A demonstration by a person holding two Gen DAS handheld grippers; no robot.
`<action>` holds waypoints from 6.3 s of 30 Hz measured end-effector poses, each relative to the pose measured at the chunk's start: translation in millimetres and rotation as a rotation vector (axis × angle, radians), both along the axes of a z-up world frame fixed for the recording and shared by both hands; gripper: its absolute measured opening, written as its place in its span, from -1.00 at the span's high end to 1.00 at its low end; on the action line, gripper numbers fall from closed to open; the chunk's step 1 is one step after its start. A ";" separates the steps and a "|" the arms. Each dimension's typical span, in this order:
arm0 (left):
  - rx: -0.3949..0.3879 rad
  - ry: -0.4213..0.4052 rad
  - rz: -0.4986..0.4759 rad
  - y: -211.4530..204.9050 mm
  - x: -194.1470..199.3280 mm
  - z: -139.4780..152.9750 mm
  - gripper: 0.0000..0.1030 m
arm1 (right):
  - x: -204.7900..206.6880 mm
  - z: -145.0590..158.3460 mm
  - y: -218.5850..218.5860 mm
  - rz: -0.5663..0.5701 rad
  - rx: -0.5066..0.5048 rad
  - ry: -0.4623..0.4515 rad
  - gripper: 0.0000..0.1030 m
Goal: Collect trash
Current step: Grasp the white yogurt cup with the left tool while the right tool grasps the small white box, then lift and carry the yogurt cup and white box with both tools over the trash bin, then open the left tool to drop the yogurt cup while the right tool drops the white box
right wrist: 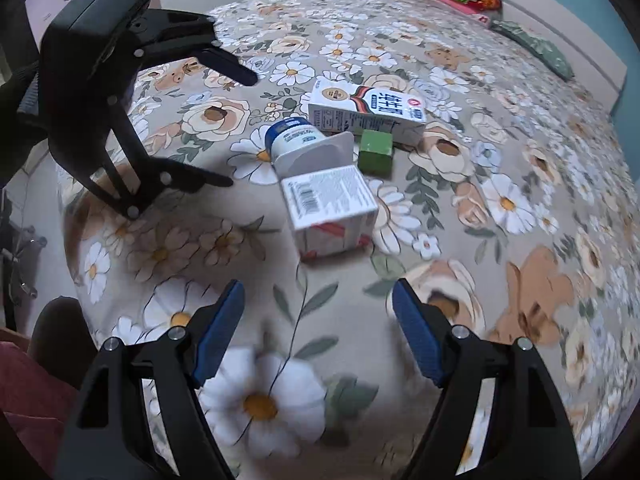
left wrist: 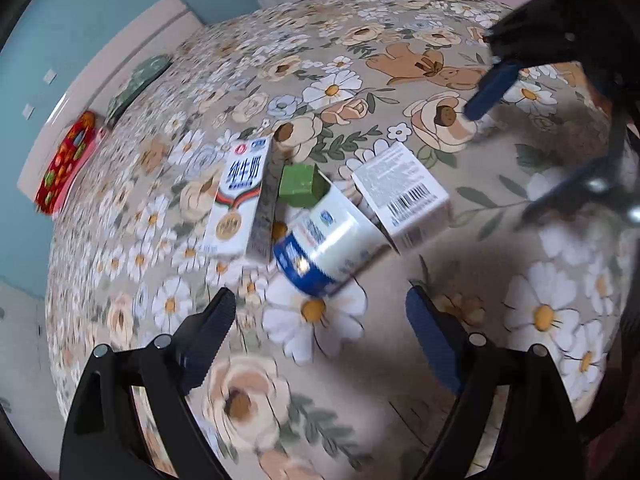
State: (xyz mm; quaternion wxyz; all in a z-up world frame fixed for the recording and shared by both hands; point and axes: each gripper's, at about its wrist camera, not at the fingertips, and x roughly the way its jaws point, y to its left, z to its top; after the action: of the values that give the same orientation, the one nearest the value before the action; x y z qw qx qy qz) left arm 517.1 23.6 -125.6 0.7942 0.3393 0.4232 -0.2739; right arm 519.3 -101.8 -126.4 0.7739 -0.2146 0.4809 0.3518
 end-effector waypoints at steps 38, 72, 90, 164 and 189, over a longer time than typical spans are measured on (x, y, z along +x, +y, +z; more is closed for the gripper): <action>-0.120 0.079 0.281 -5.8 17.7 -23.7 -0.13 | 21.9 -20.7 -22.7 -0.092 0.073 0.045 -0.12; -0.224 -0.236 0.554 -6.0 -223.2 216.5 -0.13 | -230.4 238.1 -88.9 -0.269 0.117 -0.360 -0.12; -0.285 -0.310 0.573 12.4 -325.8 242.6 -0.13 | -334.2 283.2 -89.6 -0.237 0.122 -0.479 -0.12; -0.134 0.588 0.686 -22.9 -316.6 -217.5 -0.13 | -318.7 -219.5 -16.4 -0.149 -0.131 0.449 -0.13; -0.059 0.739 0.758 -37.4 -298.6 -311.0 -0.14 | -313.4 -321.6 -2.9 -0.259 -0.174 0.670 -0.13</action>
State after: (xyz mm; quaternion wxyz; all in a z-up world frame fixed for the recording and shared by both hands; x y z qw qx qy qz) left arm 218.5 -13.9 -436.6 0.6446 0.0208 0.7599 -0.0809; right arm 205.8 -104.7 -448.0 0.5904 -0.0897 0.7589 0.2597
